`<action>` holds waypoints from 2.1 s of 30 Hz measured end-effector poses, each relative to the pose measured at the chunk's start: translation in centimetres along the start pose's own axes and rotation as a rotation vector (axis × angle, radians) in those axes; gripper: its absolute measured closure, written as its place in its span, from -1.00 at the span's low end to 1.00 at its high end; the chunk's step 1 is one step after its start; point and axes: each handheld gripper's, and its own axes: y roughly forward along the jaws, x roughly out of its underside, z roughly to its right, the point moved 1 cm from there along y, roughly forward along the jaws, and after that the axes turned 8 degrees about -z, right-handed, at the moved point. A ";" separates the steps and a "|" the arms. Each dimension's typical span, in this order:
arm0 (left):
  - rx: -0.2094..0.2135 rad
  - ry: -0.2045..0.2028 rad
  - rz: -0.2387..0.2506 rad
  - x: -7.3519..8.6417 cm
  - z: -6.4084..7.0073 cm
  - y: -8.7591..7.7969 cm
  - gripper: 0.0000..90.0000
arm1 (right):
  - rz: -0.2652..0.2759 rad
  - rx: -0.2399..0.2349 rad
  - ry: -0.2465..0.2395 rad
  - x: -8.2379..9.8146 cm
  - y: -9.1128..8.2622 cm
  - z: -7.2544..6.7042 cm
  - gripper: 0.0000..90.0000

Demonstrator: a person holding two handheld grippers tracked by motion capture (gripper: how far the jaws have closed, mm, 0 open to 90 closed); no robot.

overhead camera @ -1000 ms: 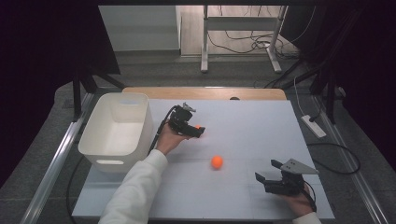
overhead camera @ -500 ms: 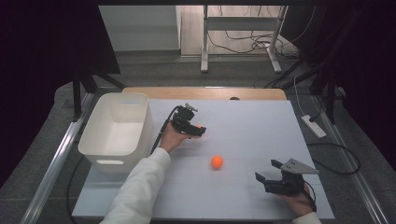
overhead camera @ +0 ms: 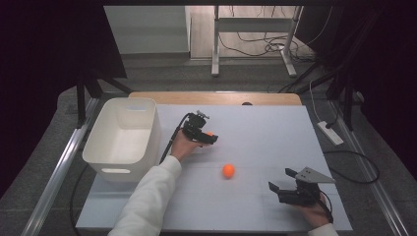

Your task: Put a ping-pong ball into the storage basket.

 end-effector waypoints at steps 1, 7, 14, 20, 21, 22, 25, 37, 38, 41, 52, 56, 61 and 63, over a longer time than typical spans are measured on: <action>0.004 -0.004 -0.004 0.0 0.0 0.1 -0.81 | 0.000 0.000 0.000 0.0 0.0 0.0 -0.67; 0.007 -0.013 -0.018 0.0 -0.1 0.8 -0.74 | -0.001 0.002 -0.001 0.0 0.0 0.0 -0.67; 0.020 -0.003 -0.017 0.1 -0.2 0.7 -0.36 | -0.001 0.004 0.000 0.0 0.0 0.0 -0.67; 0.033 0.009 -0.036 0.2 -0.1 0.8 -0.04 | -0.002 0.007 -0.003 0.0 0.0 0.0 -0.67; 0.033 0.011 -0.037 0.2 -0.1 0.8 0.04 | -0.002 0.007 -0.003 0.0 0.0 0.0 -0.67; 0.032 0.013 -0.038 0.2 -0.1 0.8 0.10 | -0.002 0.008 -0.003 0.0 0.0 0.0 -0.67; 0.026 0.009 -0.043 0.2 -0.1 0.7 0.11 | -0.002 0.009 -0.001 0.0 0.0 0.0 -0.67; 0.065 -0.003 0.012 0.3 -0.2 -1.3 0.11 | 0.001 0.015 -0.002 0.0 -0.1 0.0 -0.67; 0.066 -0.002 0.017 0.3 -0.1 -1.5 0.11 | 0.001 0.016 -0.002 0.0 -0.1 0.0 -0.67; 0.062 0.009 0.038 0.3 0.2 -2.2 0.12 | 0.001 0.017 -0.002 0.0 -0.1 0.0 -0.67; 0.077 0.059 0.113 0.5 1.6 -5.0 0.12 | 0.004 0.023 -0.005 0.0 -0.1 -0.1 -0.67; 0.082 0.072 0.136 0.5 2.0 -5.9 0.11 | 0.007 0.025 -0.004 0.0 -0.1 -0.1 -0.67; 0.092 0.086 0.166 0.7 2.5 -7.1 0.11 | 0.008 0.022 -0.007 -0.1 -0.1 -0.1 -0.67; 0.092 0.090 0.170 0.7 2.6 -7.3 0.11 | 0.007 0.021 -0.008 -0.1 -0.2 -0.2 -0.67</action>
